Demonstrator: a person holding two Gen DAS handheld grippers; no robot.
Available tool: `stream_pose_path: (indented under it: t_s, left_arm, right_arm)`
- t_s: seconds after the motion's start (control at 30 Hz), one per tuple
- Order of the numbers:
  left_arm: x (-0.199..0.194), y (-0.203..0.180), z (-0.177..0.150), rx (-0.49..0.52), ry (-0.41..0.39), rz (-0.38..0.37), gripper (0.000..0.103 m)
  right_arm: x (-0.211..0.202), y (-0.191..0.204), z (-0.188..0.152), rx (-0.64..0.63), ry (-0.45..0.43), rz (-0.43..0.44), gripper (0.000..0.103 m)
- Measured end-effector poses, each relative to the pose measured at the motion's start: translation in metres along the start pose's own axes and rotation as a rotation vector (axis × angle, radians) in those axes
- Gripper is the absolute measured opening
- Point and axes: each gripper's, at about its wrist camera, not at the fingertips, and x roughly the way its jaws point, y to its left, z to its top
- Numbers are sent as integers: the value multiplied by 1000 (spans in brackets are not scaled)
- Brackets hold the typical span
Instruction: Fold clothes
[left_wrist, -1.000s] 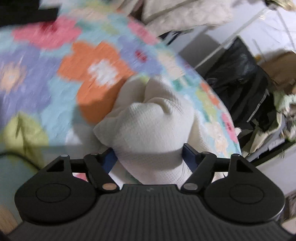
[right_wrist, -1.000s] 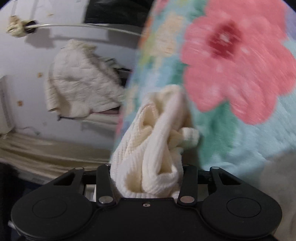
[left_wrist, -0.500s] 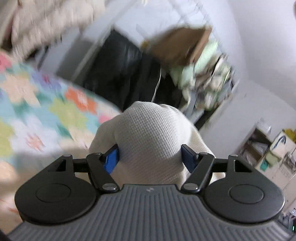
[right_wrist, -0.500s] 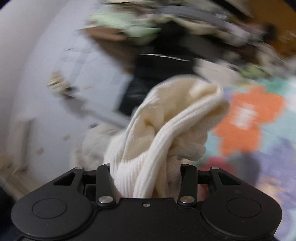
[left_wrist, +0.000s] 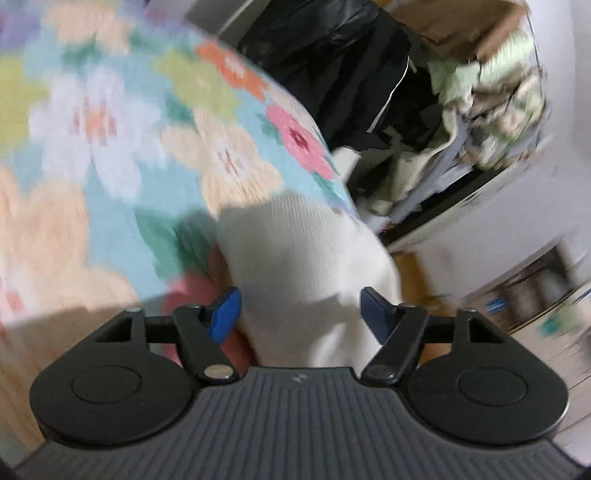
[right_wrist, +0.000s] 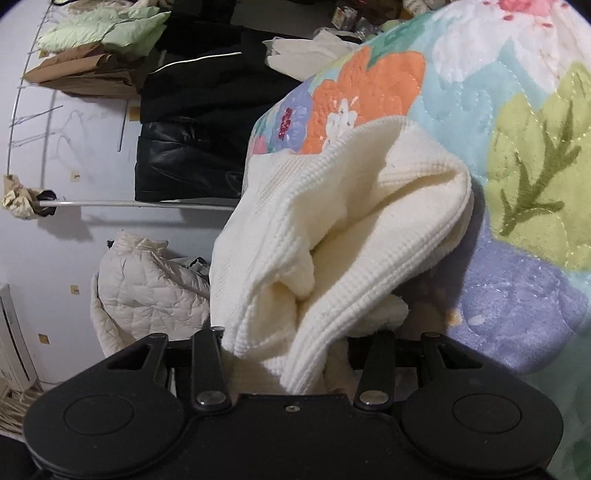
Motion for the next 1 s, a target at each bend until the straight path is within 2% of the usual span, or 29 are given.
stream_pose_path:
  t_s: [0.07,0.17,0.2,0.23,0.27,0.33,0.4,0.47,0.53,0.57,0.63,0.73,0.77,0.8,0.87,0.97,1.0]
  left_arm:
    - [7,13,-13,-124,50,-25,84]
    - [23,25,-26,-225,64,-57,84]
    - [27,20,-27,-214,57,-78,71]
    - [32,16,-27,-203,51,-98,65]
    - [36,9,-27,-179,44,-116,61]
    - [36,-29,-22,2,30,-136,56]
    - [32,-72,-14,159,22,-224,54]
    - [22,-99,-8,221,1,-341,54]
    - [6,-105,-5,219,-39,-404,55]
    - [-1,-97,-6,205,-52,-378,55]
    - [-14,-81,-10,177,-73,-315,55]
    - [-13,-36,-25,146,-39,-18,56]
    - [-13,-21,-30,133,-28,76,53]
    - [-12,-2,-36,104,-21,129,55]
    - [-18,21,-43,36,-54,77,55]
    - [-30,12,-48,70,-100,102,53]
    - [-36,1,-47,108,-117,107,53]
  right_arm:
    - [-1,-1,0,11,-5,22,51]
    - [-3,-2,0,26,-14,54,51]
    - [-3,-2,0,32,-16,65,51]
    - [-4,-3,0,37,-19,76,51]
    - [-5,-3,0,42,-22,87,51]
    - [-6,-3,0,50,-29,111,51]
    - [-23,13,3,-16,-99,205,51]
    - [-37,34,5,-105,-144,288,51]
    - [-36,47,4,-162,-97,330,51]
    - [-33,50,3,-168,-61,340,51]
    - [-15,43,-1,-131,59,255,52]
    - [15,34,-13,-178,185,-2,54]
    - [26,31,-17,-203,222,-94,54]
    - [35,28,-21,-225,257,-179,54]
    - [39,26,-19,-208,276,-154,54]
    - [32,27,-16,-218,264,-162,54]
    - [27,31,-13,-218,246,-191,55]
